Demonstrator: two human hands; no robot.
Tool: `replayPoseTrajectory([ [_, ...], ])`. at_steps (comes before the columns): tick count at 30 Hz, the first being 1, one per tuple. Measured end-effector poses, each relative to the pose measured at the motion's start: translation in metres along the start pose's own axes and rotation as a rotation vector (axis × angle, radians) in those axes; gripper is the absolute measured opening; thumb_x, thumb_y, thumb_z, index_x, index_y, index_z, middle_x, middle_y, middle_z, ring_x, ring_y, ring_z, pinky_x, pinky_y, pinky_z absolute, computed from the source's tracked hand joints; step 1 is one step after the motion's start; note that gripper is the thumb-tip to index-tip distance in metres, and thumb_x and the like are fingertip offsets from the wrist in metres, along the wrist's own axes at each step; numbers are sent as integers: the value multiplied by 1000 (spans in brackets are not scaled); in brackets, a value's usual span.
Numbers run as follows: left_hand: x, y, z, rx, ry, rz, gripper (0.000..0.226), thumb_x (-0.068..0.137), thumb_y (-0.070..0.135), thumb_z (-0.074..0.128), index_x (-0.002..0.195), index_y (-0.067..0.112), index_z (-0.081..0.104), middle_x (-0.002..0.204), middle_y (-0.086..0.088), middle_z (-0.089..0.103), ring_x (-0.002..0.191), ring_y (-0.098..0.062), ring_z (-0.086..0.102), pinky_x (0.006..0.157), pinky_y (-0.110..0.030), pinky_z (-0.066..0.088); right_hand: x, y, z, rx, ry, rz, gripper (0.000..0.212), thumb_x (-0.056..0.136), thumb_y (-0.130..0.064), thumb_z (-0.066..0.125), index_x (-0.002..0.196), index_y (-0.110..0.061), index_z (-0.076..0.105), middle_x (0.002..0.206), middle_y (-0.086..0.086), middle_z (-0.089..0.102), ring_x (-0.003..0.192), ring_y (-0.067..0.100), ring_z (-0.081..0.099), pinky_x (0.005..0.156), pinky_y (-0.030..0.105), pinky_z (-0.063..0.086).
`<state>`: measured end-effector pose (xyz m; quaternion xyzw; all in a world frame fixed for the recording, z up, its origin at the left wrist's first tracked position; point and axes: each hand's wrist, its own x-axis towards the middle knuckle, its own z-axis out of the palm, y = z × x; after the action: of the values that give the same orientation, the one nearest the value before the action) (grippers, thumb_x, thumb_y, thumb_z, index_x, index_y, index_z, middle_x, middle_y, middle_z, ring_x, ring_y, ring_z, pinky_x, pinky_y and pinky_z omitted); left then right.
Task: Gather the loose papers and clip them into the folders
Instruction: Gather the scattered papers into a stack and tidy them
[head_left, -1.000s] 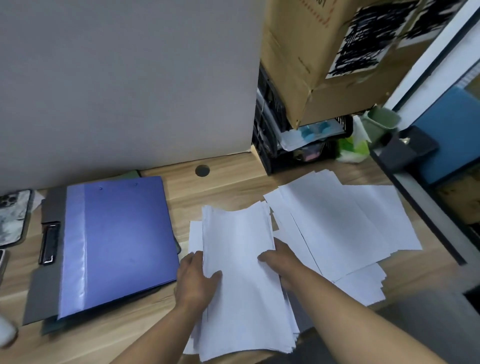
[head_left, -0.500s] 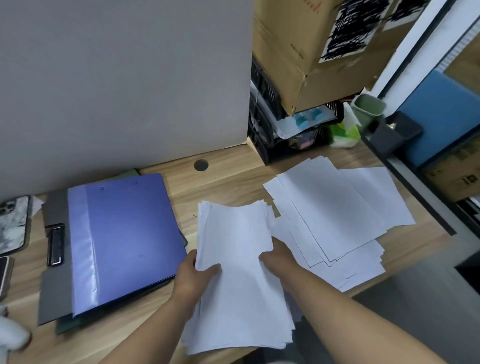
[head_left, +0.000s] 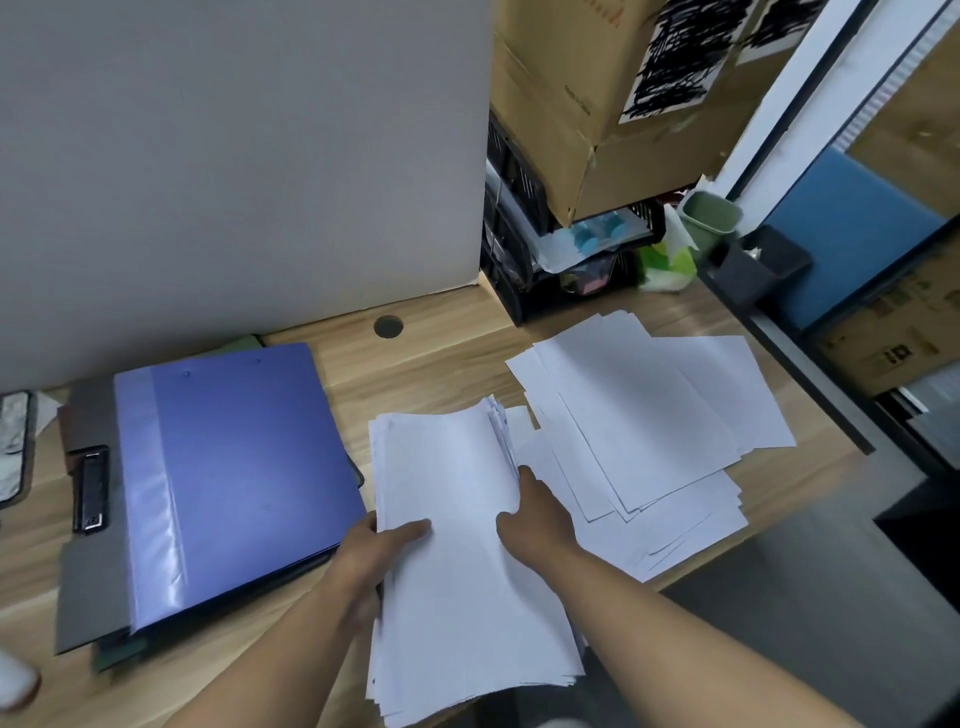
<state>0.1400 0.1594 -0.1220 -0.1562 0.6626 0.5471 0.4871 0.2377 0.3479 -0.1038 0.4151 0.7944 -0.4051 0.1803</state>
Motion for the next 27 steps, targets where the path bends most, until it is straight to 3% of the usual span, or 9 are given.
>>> replayPoseTrajectory([
  [5,-3,-1,0,56,-100,17,55,69,23,86,119,6,72,109,-14,79,99,-38,76,95,-57,58,-6,11,-1,186,-45,-21,38,86,-12,47,124,-18,44,119,4,59,105,26,60,91,40,54],
  [8,-4,-3,1,84,-78,90,40,87,16,78,126,13,66,110,-9,80,98,-34,77,92,-55,60,-5,22,-1,-14,0,-37,37,85,-31,53,119,-21,43,122,5,54,121,29,51,95,43,49],
  [11,-10,1,-2,150,-54,142,32,96,14,70,128,18,65,112,-5,79,99,-30,77,88,-49,62,-1,38,-5,-135,34,-71,60,85,-52,54,138,-25,42,151,-3,45,153,23,20,116,52,31],
  [13,-16,9,-9,181,-4,191,33,96,15,71,129,18,65,115,-5,78,100,-28,77,86,-45,62,0,45,-10,-142,-5,-66,74,86,-62,50,151,-30,32,165,-11,24,157,19,0,122,59,13],
  [16,-29,34,-28,177,18,216,37,91,17,76,127,12,66,118,-13,77,102,-33,76,90,-49,60,0,44,-13,-221,-58,-72,64,85,-70,47,140,-37,45,170,-10,5,157,20,-12,121,59,2],
  [18,-44,57,-37,136,-51,211,29,95,15,71,124,10,67,115,-14,77,101,-35,76,86,-46,61,-4,32,-13,-98,-11,-124,57,88,-67,52,136,-37,52,170,-5,12,157,17,-8,123,49,4],
  [21,-65,94,-39,20,-165,247,36,95,14,69,130,9,64,122,-16,75,106,-36,74,86,-46,61,-17,3,-25,487,-104,-112,66,84,-66,66,139,-33,51,160,-6,38,149,12,31,115,30,28],
  [24,-76,121,-23,-92,-286,323,45,92,17,71,134,5,63,129,-19,71,105,-35,74,83,-45,62,-29,-16,-52,923,-322,-40,75,73,-72,70,134,-29,57,137,-1,63,120,13,64,101,33,49],
  [27,-80,137,11,-229,-381,362,36,94,16,59,127,6,69,121,-16,74,96,-30,77,79,-43,64,-38,-14,-94,1017,-388,-76,70,82,-68,62,137,-24,62,127,1,70,112,19,68,92,34,53],
])
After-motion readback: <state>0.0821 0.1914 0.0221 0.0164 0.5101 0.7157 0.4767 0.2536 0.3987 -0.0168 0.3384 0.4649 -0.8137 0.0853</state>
